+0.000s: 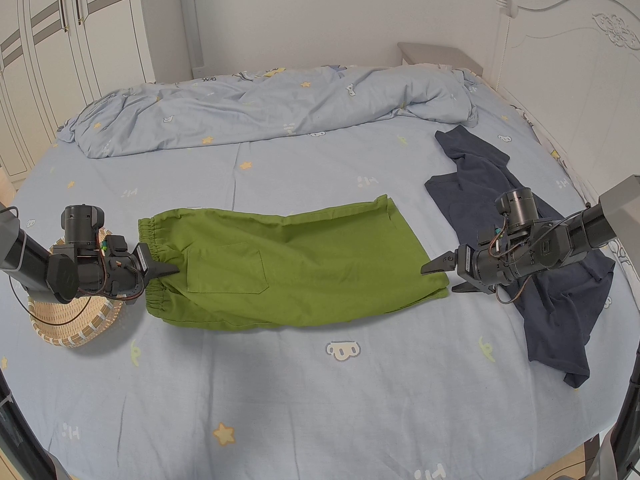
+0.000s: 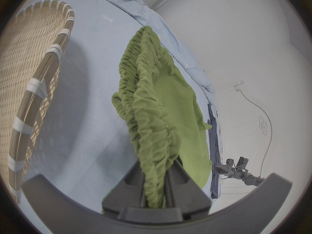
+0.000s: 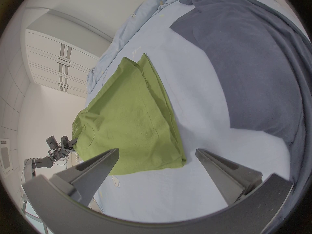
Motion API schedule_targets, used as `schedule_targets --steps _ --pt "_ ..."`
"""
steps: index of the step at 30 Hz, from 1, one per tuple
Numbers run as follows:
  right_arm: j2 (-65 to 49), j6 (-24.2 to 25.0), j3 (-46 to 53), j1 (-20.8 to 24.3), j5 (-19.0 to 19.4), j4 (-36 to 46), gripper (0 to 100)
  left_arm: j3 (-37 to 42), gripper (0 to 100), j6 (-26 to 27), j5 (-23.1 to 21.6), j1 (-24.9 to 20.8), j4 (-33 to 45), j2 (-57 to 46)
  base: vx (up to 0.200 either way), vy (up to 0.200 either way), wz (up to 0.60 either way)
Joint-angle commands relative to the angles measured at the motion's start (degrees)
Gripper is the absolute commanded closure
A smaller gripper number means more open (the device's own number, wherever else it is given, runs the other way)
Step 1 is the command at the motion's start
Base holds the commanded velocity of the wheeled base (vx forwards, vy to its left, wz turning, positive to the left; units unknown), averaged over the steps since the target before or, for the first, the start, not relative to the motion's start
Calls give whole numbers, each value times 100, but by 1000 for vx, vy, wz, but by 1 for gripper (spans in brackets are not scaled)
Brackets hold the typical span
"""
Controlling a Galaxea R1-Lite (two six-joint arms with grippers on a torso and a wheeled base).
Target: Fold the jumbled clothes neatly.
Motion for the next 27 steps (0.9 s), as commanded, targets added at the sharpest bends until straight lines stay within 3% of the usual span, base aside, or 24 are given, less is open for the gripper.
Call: schedule_targets --steps 1,25,26,27 --pt "262 111 -134 44 37 -87 0 -1 100 -3 -1 1 -4 -12 0 0 0" --pt "455 515 -389 88 397 -114 0 -1 100 6 -1 9 -4 -12 0 0 0" --pt "455 515 -389 88 397 -114 100 -1 100 6 -1 18 -4 -21 0 0 0" --pt "455 515 -389 79 397 -114 100 -1 100 6 -1 18 -4 -21 0 0 0"
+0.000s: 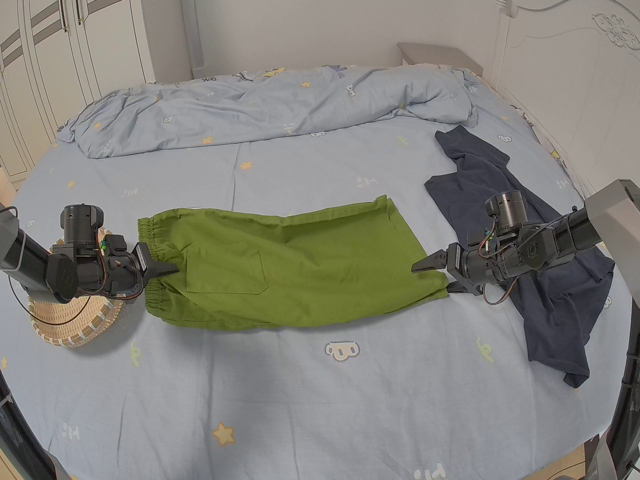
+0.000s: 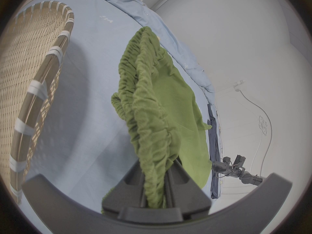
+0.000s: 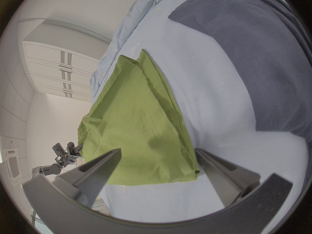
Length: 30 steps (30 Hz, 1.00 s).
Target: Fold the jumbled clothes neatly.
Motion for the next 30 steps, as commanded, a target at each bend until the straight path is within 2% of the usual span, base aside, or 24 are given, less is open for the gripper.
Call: schedule_targets --steps 1,15,19,23,27,30 --pt "25 -12 -2 -6 3 1 100 -1 100 -3 -1 7 -1 -6 0 0 0" --pt "-45 -100 77 -67 -67 10 100 -1 100 15 -1 25 -1 -6 0 0 0" --pt "-432 -109 314 -15 -138 27 100 8 100 24 -1 25 25 -24 0 0 0" --pt "-1126 -320 842 12 -225 36 100 69 100 59 -1 -2 175 -217 0 0 0" --pt "-1838 -407 1553 56 -243 80 100 96 100 331 -1 -19 781 -551 0 0 0" --pt "-2172 -504 2248 91 -252 63 100 289 100 920 -1 42 1343 -736 0 0 0"
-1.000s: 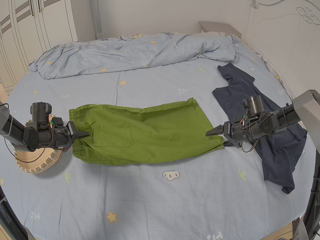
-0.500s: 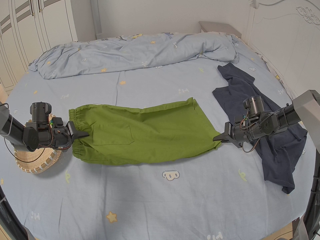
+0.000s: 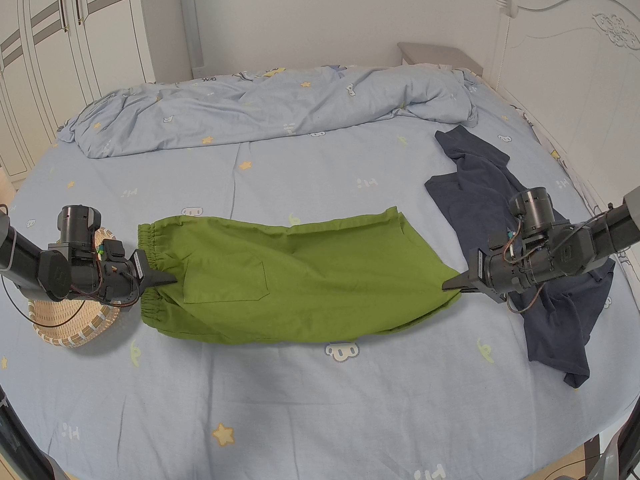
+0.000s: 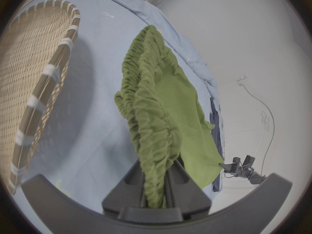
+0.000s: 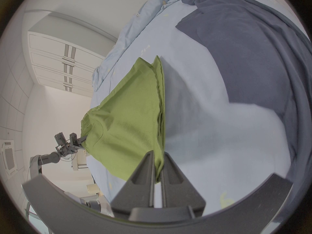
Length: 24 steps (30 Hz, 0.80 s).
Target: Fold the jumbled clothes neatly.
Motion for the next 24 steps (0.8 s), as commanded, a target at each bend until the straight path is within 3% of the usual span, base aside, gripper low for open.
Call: schedule_targets --steps 1,3,4,7,12,17,24 --pt "-963 -210 1212 71 -36 -21 100 312 100 821 2 106 760 -482 0 0 0" --pt "-963 -219 1238 80 -36 -21 100 320 100 847 2 115 777 -482 0 0 0" --pt "-1103 -368 1748 115 -177 -38 100 575 100 1242 2 212 1006 -632 0 0 0" --pt "-1209 -395 2090 291 -282 -82 100 830 100 1471 2 265 1076 -764 0 0 0" --pt "-1639 -316 3242 994 -572 -539 100 1779 100 2253 2 484 1085 -1080 0 0 0" --pt "-1762 -34 3848 1478 -836 -856 100 2289 100 2420 11 555 1050 -1273 0 0 0" --pt "-1719 89 4428 1680 -915 -1497 100 2518 100 2482 11 546 1032 -1370 0 0 0"
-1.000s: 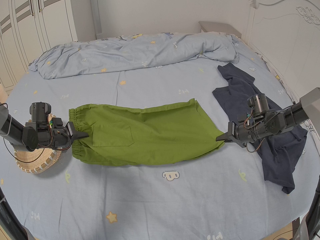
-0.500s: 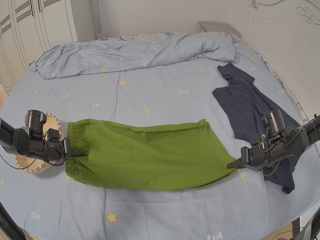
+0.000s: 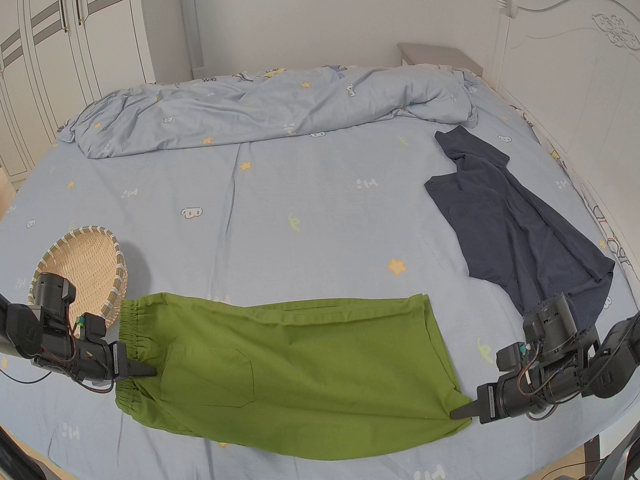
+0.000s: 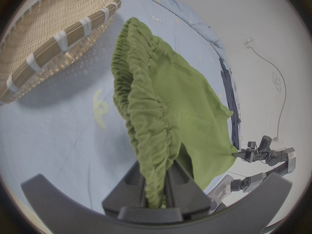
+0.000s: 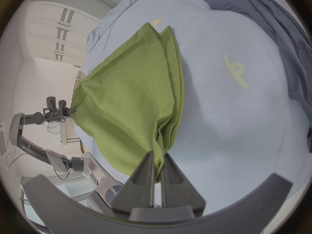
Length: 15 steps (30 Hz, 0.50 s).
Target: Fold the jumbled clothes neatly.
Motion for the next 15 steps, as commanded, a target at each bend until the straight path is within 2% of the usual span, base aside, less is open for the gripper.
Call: schedule_targets --steps 1,2,8,12,15 --pt "-85 42 367 202 -19 -131 100 205 100 31 1 30 3 -174 0 0 0" --pt "-76 42 385 202 -19 -131 0 205 100 31 1 30 3 -174 0 0 0" --pt "-182 77 376 141 -45 -149 0 205 100 31 1 -5 -6 -174 0 0 0" --pt "-507 -90 147 -17 -432 -149 0 188 100 40 1 -14 -6 -183 0 0 0" --pt "-524 -160 51 -52 -458 -149 0 179 100 40 1 -14 -6 -183 0 0 0"
